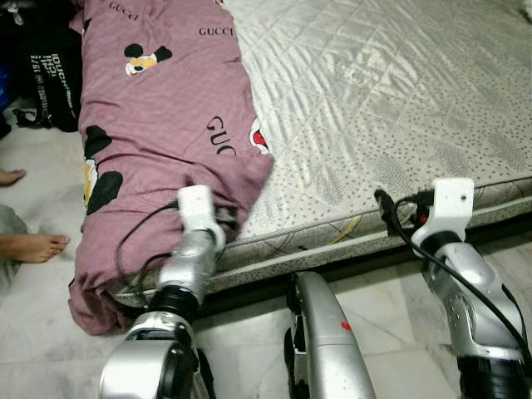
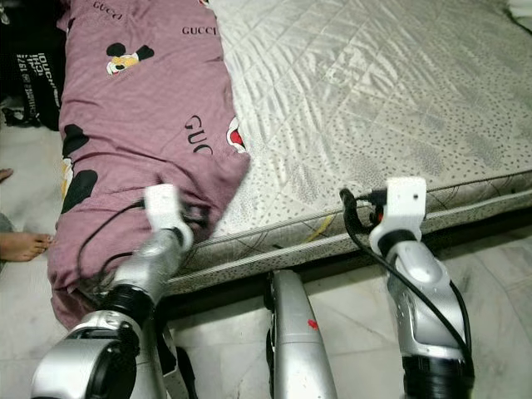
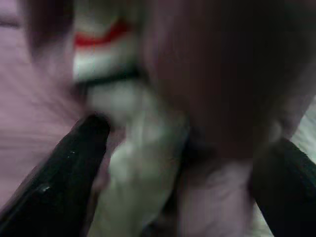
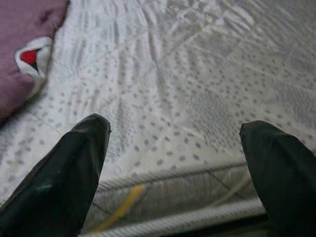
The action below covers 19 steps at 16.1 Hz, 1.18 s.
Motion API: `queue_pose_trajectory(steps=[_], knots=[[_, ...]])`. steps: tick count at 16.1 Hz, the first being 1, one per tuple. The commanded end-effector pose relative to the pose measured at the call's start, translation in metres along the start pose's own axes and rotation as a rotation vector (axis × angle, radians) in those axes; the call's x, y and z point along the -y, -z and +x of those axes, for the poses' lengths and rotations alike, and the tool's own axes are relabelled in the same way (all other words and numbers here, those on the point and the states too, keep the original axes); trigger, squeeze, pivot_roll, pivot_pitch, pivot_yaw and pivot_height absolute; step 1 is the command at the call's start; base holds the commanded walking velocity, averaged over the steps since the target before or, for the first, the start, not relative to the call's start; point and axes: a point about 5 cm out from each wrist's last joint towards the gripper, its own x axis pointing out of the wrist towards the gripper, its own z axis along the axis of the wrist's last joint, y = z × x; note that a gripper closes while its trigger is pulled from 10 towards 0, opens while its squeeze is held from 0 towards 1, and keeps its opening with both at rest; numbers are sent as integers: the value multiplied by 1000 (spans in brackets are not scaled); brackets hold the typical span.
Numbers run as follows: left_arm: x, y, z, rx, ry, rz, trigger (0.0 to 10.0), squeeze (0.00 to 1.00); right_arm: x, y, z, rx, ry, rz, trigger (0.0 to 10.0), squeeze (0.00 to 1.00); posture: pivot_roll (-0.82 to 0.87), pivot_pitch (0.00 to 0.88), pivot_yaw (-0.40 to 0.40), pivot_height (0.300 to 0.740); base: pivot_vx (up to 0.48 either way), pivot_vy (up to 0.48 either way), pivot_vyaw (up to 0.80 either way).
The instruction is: Clean up the room
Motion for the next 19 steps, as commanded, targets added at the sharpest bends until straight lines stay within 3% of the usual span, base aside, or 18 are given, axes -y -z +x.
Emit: queue_pose_trajectory(steps=[1, 2, 4, 5, 8, 10, 12, 13, 15, 16, 17, 18, 19], knots=[[24, 11, 0, -40, 124, 87, 10000, 0, 0, 3, 0, -13, 1, 11, 10000, 0, -277, 197, -13, 546, 0, 0, 0], [51, 17, -3, -35, 297, 246, 10000, 0, -4, 2, 5, -7, -7, 18, 10000, 0, -267, 182, -15, 546, 0, 0, 0], [82, 27, -11, -17, 496, 470, 10000, 0, -9, 0, 9, 0, -15, 26, 10000, 0, -262, 171, -16, 546, 0, 0, 0], [94, 30, -15, -2, 577, 537, 10000, 0, -11, 0, 11, 5, -21, 29, 10000, 0, -260, 167, -17, 546, 0, 0, 0], [117, 35, -26, 47, 725, 590, 10000, 0, -12, -1, 16, 10, -24, 29, 10000, 0, -257, 147, -15, 546, 0, 0, 0], [131, 29, -33, 157, 785, 629, 10000, 0, -12, -5, 20, 27, -21, 31, 10000, 0, -255, 132, -11, 546, 0, 0, 0], [135, -6, -33, 361, 726, 616, 10000, 0, -12, -5, 24, 36, -19, 33, 10000, 0, -248, 123, -9, 546, 0, 0, 0], [130, -31, -31, 476, 638, 579, 10000, 0, -12, -5, 24, 40, -18, 35, 10000, 0, -247, 118, -8, 546, 0, 0, 0], [115, -67, -29, 611, 495, 493, 10000, 0, -15, -7, 24, 49, -17, 37, 10000, 0, -247, 113, -7, 546, 0, 0, 0], [105, -81, -27, 643, 415, 421, 10000, 0, -15, -7, 24, 53, -16, 38, 10000, 0, -248, 111, -5, 546, 0, 0, 0], [81, -96, -20, 645, 272, 306, 10000, 0, -14, -7, 24, 55, -12, 38, 10000, 0, -251, 111, -4, 546, 0, 0, 0], [68, -95, -15, 600, 209, 239, 10000, 0, -13, -7, 24, 56, -11, 38, 10000, 0, -251, 111, -4, 546, 0, 0, 0], [52, -83, -5, 477, 124, 134, 10000, 0, -13, -7, 24, 57, -9, 38, 10000, 0, -254, 111, -4, 546, 0, 0, 0]])
